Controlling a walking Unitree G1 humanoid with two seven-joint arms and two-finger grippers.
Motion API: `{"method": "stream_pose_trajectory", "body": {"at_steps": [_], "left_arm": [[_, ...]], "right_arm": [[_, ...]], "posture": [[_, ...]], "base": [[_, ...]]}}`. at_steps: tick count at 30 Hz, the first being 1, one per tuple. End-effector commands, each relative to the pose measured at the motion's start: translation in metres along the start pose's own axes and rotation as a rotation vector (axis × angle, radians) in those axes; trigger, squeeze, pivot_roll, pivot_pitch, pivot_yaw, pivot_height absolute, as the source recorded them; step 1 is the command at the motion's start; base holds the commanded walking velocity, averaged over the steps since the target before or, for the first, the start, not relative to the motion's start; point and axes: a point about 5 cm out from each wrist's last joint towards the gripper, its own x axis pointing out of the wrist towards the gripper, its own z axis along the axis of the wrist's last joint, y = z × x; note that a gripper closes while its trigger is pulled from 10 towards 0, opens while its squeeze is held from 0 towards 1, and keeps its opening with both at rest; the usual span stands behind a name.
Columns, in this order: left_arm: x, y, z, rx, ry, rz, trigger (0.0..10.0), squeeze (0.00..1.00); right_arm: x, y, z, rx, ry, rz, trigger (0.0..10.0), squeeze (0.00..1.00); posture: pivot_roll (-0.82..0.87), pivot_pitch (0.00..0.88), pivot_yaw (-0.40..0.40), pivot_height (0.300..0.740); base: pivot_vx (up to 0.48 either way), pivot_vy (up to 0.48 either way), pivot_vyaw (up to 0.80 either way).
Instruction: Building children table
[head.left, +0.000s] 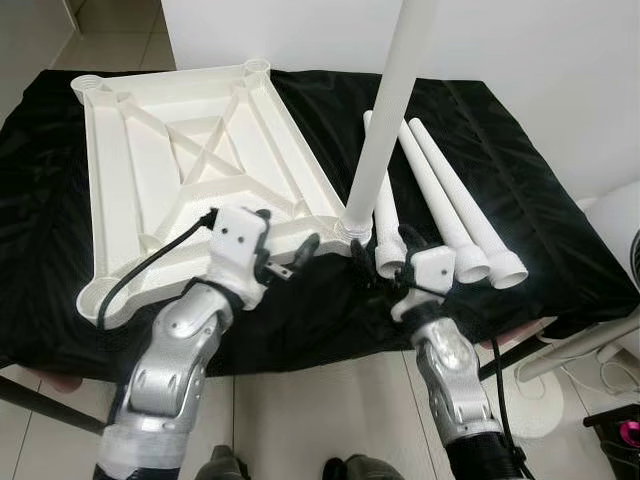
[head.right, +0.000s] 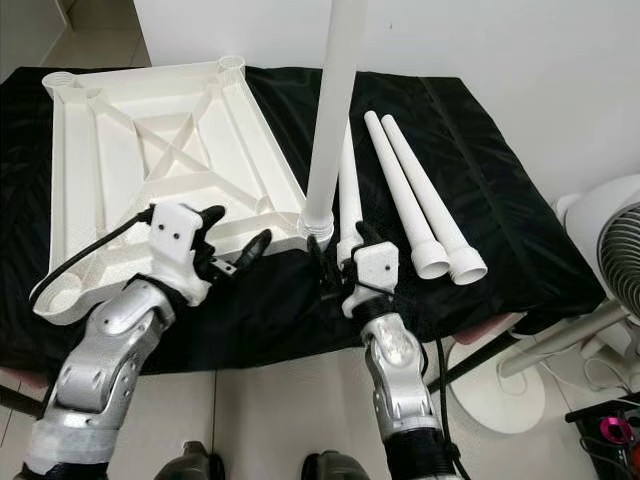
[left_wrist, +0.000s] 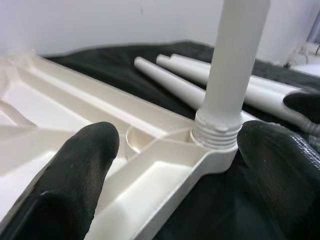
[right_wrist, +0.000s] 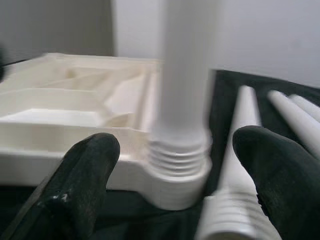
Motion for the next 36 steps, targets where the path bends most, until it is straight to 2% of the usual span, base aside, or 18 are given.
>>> {"method": "stream_pose_trajectory", "body": {"at_steps": [1,3,4,5,9,15,17,20,24,28,29,32,34,36], "left_arm": [[-0.004,-0.006,0.002,-0.003,-0.020,-0.071,10.0,0.00],[-0.007,-0.007,0.001,-0.017,-0.018,-0.099,10.0,0.00],[-0.016,-0.012,0.002,-0.025,-0.036,-0.190,10.0,0.00],[-0.016,-0.012,0.002,-0.025,-0.036,-0.190,10.0,0.00],[-0.031,-0.019,0.002,-0.032,-0.030,-0.317,10.0,0.00],[-0.048,-0.023,-0.001,-0.002,-0.005,-0.422,10.0,0.00],[-0.063,-0.027,-0.008,0.040,0.060,-0.513,10.0,0.00],[-0.068,-0.028,-0.010,0.055,0.079,-0.538,10.0,0.00],[-0.088,-0.034,-0.019,0.145,0.172,-0.678,10.0,0.00],[-0.091,-0.034,-0.021,0.158,0.193,-0.702,10.0,0.00],[-0.097,-0.036,-0.026,0.186,0.225,-0.745,10.0,0.00],[-0.097,-0.036,-0.026,0.186,0.225,-0.745,10.0,0.00],[-0.109,-0.040,-0.034,0.240,0.275,-0.828,10.0,0.00],[-0.114,-0.041,-0.036,0.255,0.291,-0.855,10.0,0.00]], "right_arm": [[-0.006,0.005,-0.001,-0.003,0.003,0.055,10.0,0.00],[-0.012,0.009,-0.003,-0.001,0.018,0.112,10.0,0.00],[-0.020,0.010,-0.006,-0.013,0.036,0.200,10.0,0.00],[-0.020,0.010,-0.006,-0.013,0.036,0.200,10.0,0.00],[-0.032,0.008,-0.008,-0.036,0.072,0.340,10.0,0.00],[-0.041,-0.001,-0.009,-0.062,0.094,0.426,10.0,0.00],[-0.049,-0.002,-0.012,-0.093,0.122,0.519,10.0,0.00],[-0.051,-0.003,-0.012,-0.106,0.125,0.550,10.0,0.00],[-0.064,-0.008,-0.018,-0.195,0.166,0.692,10.0,0.00],[-0.067,-0.009,-0.019,-0.213,0.176,0.720,10.0,0.00],[-0.071,-0.011,-0.023,-0.241,0.191,0.751,10.0,0.00],[-0.071,-0.011,-0.023,-0.241,0.191,0.751,10.0,0.00],[-0.078,-0.012,-0.031,-0.291,0.218,0.807,10.0,0.00],[-0.081,-0.013,-0.034,-0.310,0.230,0.821,10.0,0.00]], "posture": [[-0.03,0.086,-0.023,0.740],[-0.03,0.086,-0.023,0.740],[-0.03,0.090,-0.021,0.740],[-0.03,0.090,-0.021,0.740],[-0.02,0.098,-0.021,0.740],[-0.01,0.101,-0.025,0.740],[0.00,0.103,-0.026,0.740],[0.00,0.103,-0.026,0.740],[0.00,0.103,-0.023,0.740],[0.00,0.103,-0.023,0.740],[0.00,0.104,-0.021,0.740],[0.00,0.104,-0.021,0.740],[0.01,0.106,-0.019,0.740],[0.01,0.106,-0.019,0.740]], "base": [[0.000,0.000,0.00],[0.000,0.000,0.00],[0.000,0.000,0.00],[0.000,0.000,0.00],[0.000,0.000,0.00],[0.000,0.000,0.00],[0.000,0.000,0.00],[0.000,0.000,0.00],[0.000,0.000,0.00],[0.000,0.000,0.00],[0.000,0.000,0.00],[0.000,0.000,0.00],[0.000,0.000,0.00],[0.000,0.000,0.00]]}}
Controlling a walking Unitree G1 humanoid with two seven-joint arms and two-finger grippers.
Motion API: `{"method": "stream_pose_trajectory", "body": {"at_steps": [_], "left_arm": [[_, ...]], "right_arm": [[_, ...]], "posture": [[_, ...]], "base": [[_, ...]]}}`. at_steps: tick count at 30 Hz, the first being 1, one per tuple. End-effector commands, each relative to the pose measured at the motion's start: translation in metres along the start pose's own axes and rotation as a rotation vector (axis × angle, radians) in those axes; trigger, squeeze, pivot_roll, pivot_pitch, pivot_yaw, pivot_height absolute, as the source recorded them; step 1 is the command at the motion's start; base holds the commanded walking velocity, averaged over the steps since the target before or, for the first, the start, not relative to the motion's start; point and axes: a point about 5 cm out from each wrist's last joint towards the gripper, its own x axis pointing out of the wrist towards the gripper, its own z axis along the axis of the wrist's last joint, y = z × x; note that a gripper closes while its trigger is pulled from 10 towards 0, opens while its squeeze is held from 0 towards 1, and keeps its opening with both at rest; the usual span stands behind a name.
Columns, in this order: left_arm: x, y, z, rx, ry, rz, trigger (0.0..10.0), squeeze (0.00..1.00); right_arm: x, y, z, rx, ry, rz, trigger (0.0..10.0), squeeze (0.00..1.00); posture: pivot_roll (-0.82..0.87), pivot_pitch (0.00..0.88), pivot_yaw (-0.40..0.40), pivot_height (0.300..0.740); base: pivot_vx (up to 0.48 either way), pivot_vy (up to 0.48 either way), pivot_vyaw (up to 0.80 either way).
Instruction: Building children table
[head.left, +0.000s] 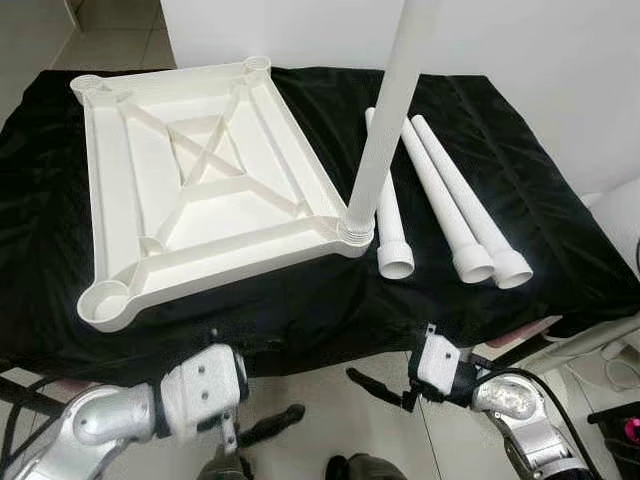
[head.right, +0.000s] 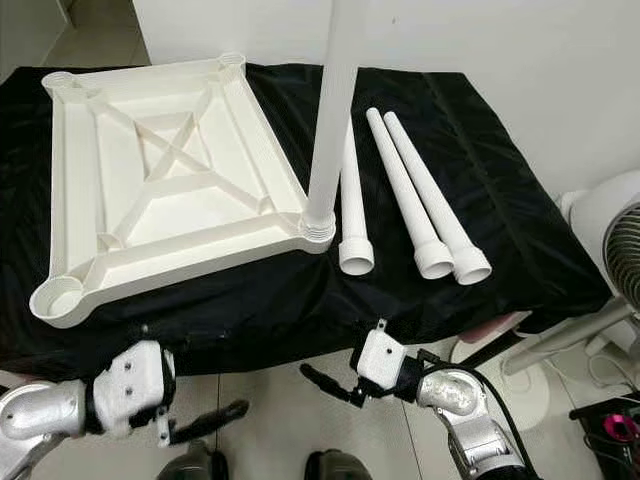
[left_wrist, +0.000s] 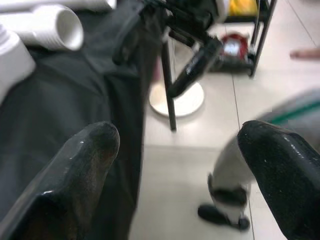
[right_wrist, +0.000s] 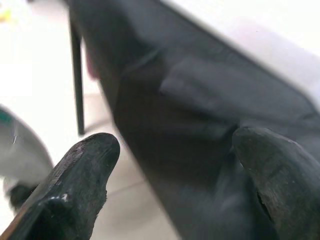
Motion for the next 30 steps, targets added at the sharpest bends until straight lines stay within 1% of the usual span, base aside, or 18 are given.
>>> {"method": "stream_pose_trajectory", "body": {"at_steps": [1,6,8,14,16,17,18,20,21,22,23,24,25,26,27,28,29,30], "left_arm": [[0.001,-0.010,-0.007,0.005,0.030,-0.065,10.0,0.00],[0.001,-0.017,-0.018,-0.003,0.071,-0.092,10.0,0.00],[0.001,-0.020,-0.026,-0.025,0.090,-0.109,10.0,0.00],[0.002,-0.022,-0.043,-0.081,0.120,-0.107,10.0,0.00],[0.003,-0.026,-0.063,-0.136,0.163,-0.080,10.0,0.00],[0.003,-0.026,-0.063,-0.136,0.163,-0.080,10.0,0.00],[0.003,-0.027,-0.071,-0.150,0.186,-0.069,10.0,0.00],[0.005,-0.031,-0.090,-0.213,0.243,-0.041,10.0,0.00],[0.005,-0.031,-0.090,-0.213,0.243,-0.041,10.0,0.00],[0.005,-0.033,-0.097,-0.241,0.264,-0.027,10.0,0.00],[0.005,-0.033,-0.097,-0.241,0.264,-0.027,10.0,0.00],[0.006,-0.034,-0.107,-0.278,0.290,0.005,10.0,0.00],[0.006,-0.034,-0.107,-0.278,0.290,0.005,10.0,0.00],[0.007,-0.036,-0.120,-0.341,0.323,0.047,10.0,0.00],[0.007,-0.036,-0.120,-0.341,0.323,0.047,10.0,0.00],[0.007,-0.038,-0.136,-0.417,0.365,0.102,10.0,0.00],[0.007,-0.038,-0.136,-0.417,0.365,0.102,10.0,0.00],[0.008,-0.041,-0.146,-0.469,0.393,0.136,10.0,0.00]], "right_arm": [[-0.003,0.008,-0.007,-0.013,0.034,0.038,10.0,0.00],[-0.007,0.016,-0.021,-0.008,0.088,0.052,10.0,0.00],[-0.010,0.023,-0.030,0.009,0.120,0.064,10.0,0.00],[-0.014,0.031,-0.044,0.041,0.170,0.061,10.0,0.00],[-0.017,0.038,-0.057,0.103,0.226,0.033,10.0,0.00],[-0.017,0.038,-0.057,0.103,0.226,0.033,10.0,0.00],[-0.018,0.040,-0.061,0.127,0.245,0.015,10.0,0.00],[-0.022,0.048,-0.074,0.199,0.312,-0.028,10.0,0.00],[-0.022,0.048,-0.074,0.199,0.312,-0.028,10.0,0.00],[-0.024,0.052,-0.079,0.231,0.340,-0.048,10.0,0.00],[-0.024,0.052,-0.079,0.231,0.340,-0.048,10.0,0.00],[-0.025,0.056,-0.085,0.276,0.376,-0.076,10.0,0.00],[-0.025,0.056,-0.085,0.276,0.376,-0.076,10.0,0.00],[-0.028,0.058,-0.093,0.352,0.418,-0.135,10.0,0.00],[-0.028,0.058,-0.093,0.352,0.418,-0.135,10.0,0.00],[-0.030,0.059,-0.101,0.440,0.464,-0.223,10.0,0.00],[-0.030,0.059,-0.101,0.440,0.464,-0.223,10.0,0.00],[-0.032,0.060,-0.107,0.500,0.494,-0.282,10.0,0.00]], "posture": [[0.01,0.106,-0.019,0.740],[0.01,0.101,-0.015,0.740],[0.00,0.103,-0.011,0.740],[0.00,0.103,-0.005,0.740],[-0.01,0.103,-0.003,0.740],[-0.01,0.103,-0.003,0.740],[-0.01,0.103,-0.003,0.740],[-0.01,0.102,-0.004,0.740],[-0.01,0.102,-0.004,0.740],[-0.01,0.103,-0.004,0.740],[-0.01,0.103,-0.004,0.740],[-0.01,0.102,-0.002,0.740],[-0.01,0.102,-0.002,0.740],[-0.01,0.101,-0.003,0.740],[-0.01,0.101,-0.003,0.740],[-0.01,0.101,-0.005,0.740],[-0.01,0.101,-0.005,0.740],[-0.01,0.101,-0.005,0.740]], "base": [[0.000,0.000,0.00],[0.000,0.000,0.00],[0.000,0.000,0.00],[0.000,0.000,0.00],[0.000,0.000,0.00],[0.000,0.000,0.00],[0.000,0.000,0.00],[0.000,0.000,0.00],[0.000,0.000,0.00],[0.000,0.000,0.00],[0.000,0.000,0.00],[0.000,0.000,0.00],[0.000,0.000,0.00],[0.000,0.000,0.00],[0.000,0.000,0.00],[0.000,0.000,0.00],[0.000,0.000,0.00],[0.000,0.000,0.00]]}}
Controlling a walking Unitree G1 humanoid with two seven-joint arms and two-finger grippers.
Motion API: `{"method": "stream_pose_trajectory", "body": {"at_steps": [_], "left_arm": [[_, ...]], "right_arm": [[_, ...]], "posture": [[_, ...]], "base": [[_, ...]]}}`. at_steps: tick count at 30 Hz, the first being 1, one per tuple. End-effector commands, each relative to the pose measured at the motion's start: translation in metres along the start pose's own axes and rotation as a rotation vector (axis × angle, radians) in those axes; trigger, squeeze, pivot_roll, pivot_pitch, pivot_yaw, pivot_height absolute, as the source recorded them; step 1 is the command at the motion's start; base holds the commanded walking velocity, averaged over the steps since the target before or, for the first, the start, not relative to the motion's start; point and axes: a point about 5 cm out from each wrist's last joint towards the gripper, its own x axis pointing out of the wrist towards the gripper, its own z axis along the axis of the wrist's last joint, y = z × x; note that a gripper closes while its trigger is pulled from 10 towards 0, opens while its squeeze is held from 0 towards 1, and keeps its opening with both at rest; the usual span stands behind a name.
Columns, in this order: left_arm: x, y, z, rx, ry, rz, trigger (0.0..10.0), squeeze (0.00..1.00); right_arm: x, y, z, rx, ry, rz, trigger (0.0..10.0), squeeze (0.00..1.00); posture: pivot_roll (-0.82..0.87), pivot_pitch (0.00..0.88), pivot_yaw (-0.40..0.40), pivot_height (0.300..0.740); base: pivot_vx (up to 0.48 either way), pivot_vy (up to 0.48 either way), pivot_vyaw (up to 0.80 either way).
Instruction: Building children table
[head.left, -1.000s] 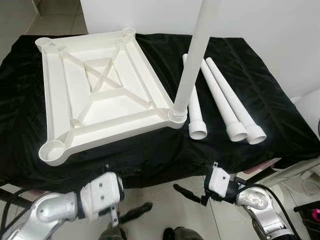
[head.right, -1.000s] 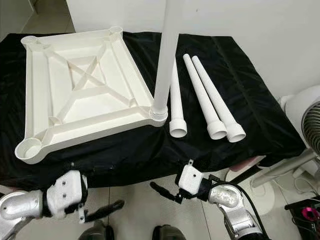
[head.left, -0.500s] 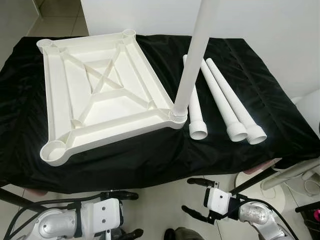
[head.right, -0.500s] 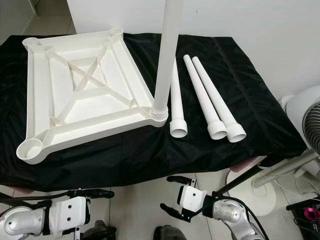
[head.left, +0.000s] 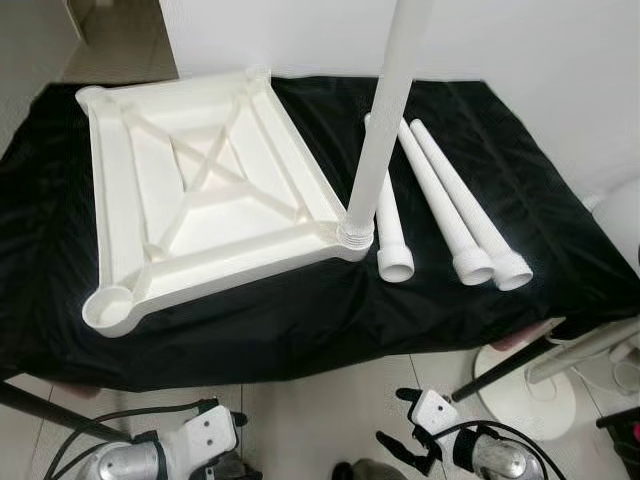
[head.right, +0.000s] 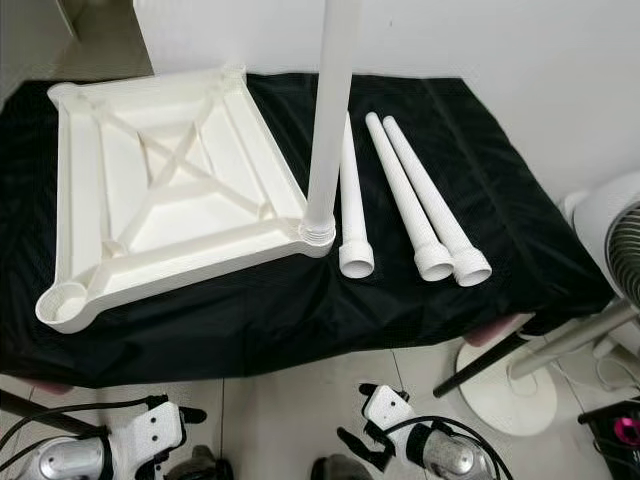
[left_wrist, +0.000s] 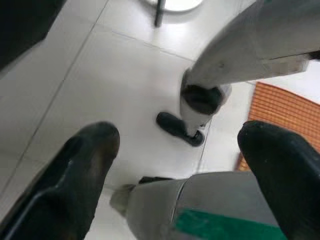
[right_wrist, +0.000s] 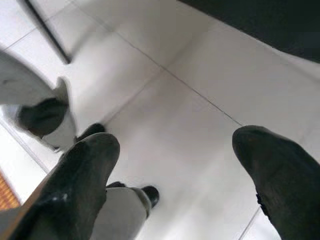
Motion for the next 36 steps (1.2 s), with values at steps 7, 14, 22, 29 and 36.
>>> {"method": "stream_pose_trajectory", "body": {"at_steps": [7,14,22,29,36], "left_arm": [[0.018,0.012,-0.042,-0.311,0.107,0.259,10.0,0.00],[0.029,0.023,-0.049,-0.506,0.115,0.432,10.0,0.00],[0.034,0.036,-0.051,-0.666,0.143,0.617,10.0,0.00],[0.036,0.028,-0.063,-0.783,0.260,0.707,10.0,0.00],[0.040,0.016,-0.071,-0.819,0.372,0.761,10.0,0.00]], "right_arm": [[0.001,-0.003,-0.032,0.381,0.188,-0.276,10.0,0.00],[0.005,0.002,-0.041,0.479,0.292,-0.414,10.0,0.00],[0.005,0.016,-0.053,0.568,0.417,-0.488,10.0,0.00],[0.008,0.024,-0.055,0.585,0.451,-0.496,10.0,0.00],[0.017,0.031,-0.050,0.576,0.466,-0.465,10.0,0.00]], "posture": [[-0.02,0.100,-0.002,0.740],[-0.02,0.098,0.001,0.740],[-0.02,0.084,0.006,0.740],[-0.03,0.057,0.010,0.740],[-0.03,0.025,0.012,0.740]], "base": [[0.000,0.000,0.00],[0.000,0.000,0.00],[0.000,0.000,0.00],[0.000,0.000,0.00],[0.000,0.000,0.00]]}}
